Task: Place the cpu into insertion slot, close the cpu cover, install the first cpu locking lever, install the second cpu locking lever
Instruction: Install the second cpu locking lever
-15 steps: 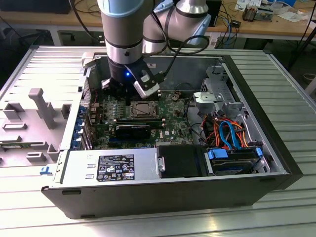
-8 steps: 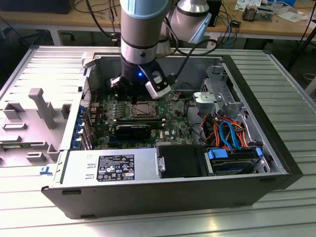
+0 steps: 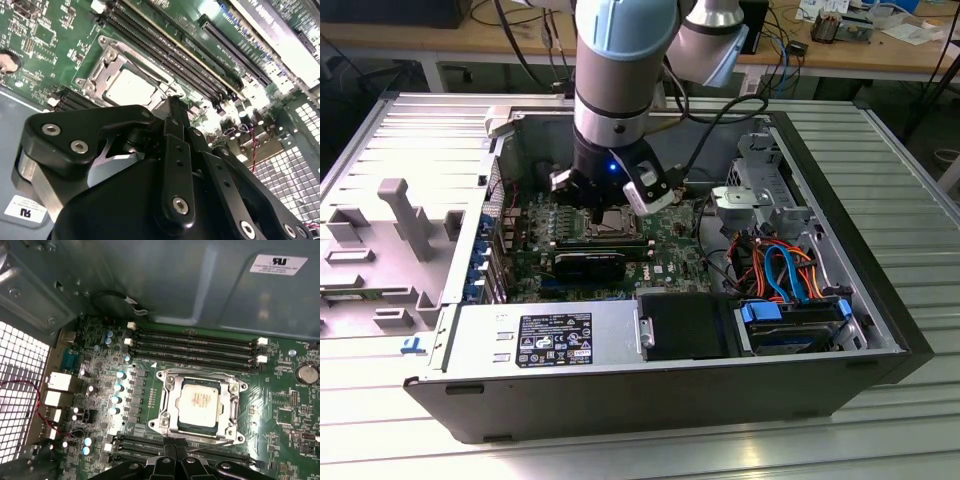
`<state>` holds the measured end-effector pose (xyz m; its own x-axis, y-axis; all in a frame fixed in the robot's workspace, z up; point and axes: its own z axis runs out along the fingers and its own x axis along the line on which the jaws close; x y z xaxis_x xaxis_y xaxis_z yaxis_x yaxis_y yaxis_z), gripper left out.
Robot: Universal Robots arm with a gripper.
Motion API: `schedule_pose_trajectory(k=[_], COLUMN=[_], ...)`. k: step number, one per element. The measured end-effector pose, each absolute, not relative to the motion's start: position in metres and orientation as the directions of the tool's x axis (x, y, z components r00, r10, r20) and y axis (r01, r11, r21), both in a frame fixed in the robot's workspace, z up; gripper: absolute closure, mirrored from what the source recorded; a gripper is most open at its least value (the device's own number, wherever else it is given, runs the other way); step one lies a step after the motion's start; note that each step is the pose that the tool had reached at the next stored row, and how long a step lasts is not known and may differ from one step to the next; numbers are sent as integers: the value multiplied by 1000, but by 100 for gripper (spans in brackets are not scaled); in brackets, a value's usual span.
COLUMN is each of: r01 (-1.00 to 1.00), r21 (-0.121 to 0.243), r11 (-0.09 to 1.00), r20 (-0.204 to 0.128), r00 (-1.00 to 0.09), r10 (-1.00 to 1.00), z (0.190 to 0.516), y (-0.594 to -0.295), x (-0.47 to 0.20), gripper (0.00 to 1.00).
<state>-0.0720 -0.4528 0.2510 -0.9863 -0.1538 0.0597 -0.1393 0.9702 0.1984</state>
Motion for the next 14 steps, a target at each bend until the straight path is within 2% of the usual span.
schedule_pose_trajectory(k=[14], r01=[-139], r21=[198], r11=[970], r20=[60], r00=[-986], r10=[-154], z=[226], y=[-456], x=[-75], gripper=[89])
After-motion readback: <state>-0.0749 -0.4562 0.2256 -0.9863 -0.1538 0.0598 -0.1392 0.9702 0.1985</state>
